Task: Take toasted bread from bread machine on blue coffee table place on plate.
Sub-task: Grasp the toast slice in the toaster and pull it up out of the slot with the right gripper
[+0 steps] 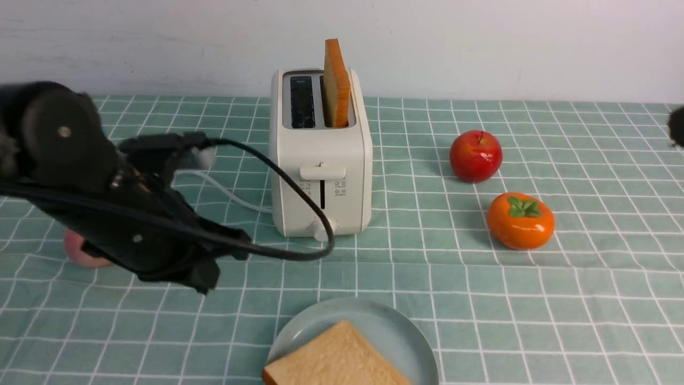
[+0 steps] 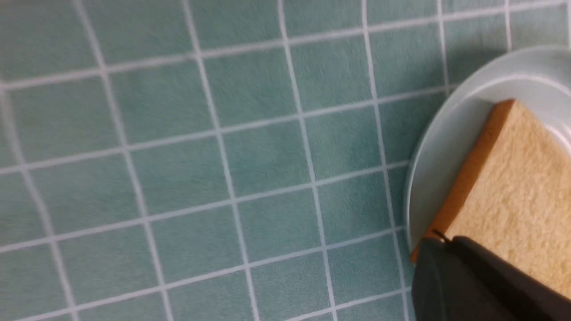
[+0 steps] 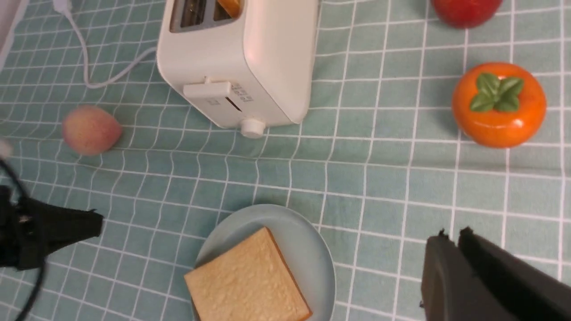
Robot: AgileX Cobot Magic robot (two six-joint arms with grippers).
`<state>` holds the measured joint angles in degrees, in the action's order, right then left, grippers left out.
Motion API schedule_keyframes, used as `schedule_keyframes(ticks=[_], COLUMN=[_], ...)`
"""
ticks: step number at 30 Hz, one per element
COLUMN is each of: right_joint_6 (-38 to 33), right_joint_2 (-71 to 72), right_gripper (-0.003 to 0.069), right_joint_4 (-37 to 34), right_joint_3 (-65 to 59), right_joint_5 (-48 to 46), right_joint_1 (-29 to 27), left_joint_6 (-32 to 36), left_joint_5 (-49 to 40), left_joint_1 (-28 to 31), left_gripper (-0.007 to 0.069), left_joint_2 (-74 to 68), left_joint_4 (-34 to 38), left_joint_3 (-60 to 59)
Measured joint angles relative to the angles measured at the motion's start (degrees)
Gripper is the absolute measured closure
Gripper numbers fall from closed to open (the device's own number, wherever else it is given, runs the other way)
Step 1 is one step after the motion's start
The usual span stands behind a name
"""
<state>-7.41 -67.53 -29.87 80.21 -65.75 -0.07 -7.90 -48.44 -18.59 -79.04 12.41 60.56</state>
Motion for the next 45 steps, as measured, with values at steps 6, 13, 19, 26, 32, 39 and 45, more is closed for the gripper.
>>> schedule_keyframes(ticks=[6, 13, 19, 26, 32, 39, 45], right_joint_6=[12.8, 21.7, 21.7, 21.7, 21.7, 21.0, 18.7], right_joint_2=[-14.3, -30.6, -44.1, -57.7, -62.4, -57.9, -43.3], right_gripper=[0.06, 0.0464, 0.0267, 0.0133, 0.0252, 0.0584, 0.058], right_joint_4=[15.1, 27.6, 30.8, 31.9, 34.0, 36.5, 37.3], right_joint_3=[13.8, 30.4, 43.4, 53.0, 53.4, 53.4, 53.8], right_joint_5=[0.0, 0.0, 4.1, 15.9, 23.5, 19.8, 5.6], right_joint_1=[14.8, 26.4, 30.1, 30.3, 30.4, 30.7, 30.6], left_joint_6=[-1.8, -4.1, -7.7, -9.4, -9.4, -9.4, -9.4], left_joint_5=[0.8, 2.8, 5.8, 2.8, -0.3, -0.7, -0.3], left_joint_1=[0.0, 0.0, 0.0, 0.0, 0.0, 0.0, 0.0], left_gripper=[0.0638, 0.0638, 0.0638, 0.0638, 0.0638, 0.0638, 0.0638], left_joint_2=[17.2, 33.0, 40.9, 44.4, 44.4, 44.4, 44.4], left_joint_4=[-1.2, -1.2, -1.3, -1.3, -1.3, -1.7, -3.0], left_joint_3=[-1.7, -12.3, -21.9, -26.9, -26.9, -26.9, -26.9])
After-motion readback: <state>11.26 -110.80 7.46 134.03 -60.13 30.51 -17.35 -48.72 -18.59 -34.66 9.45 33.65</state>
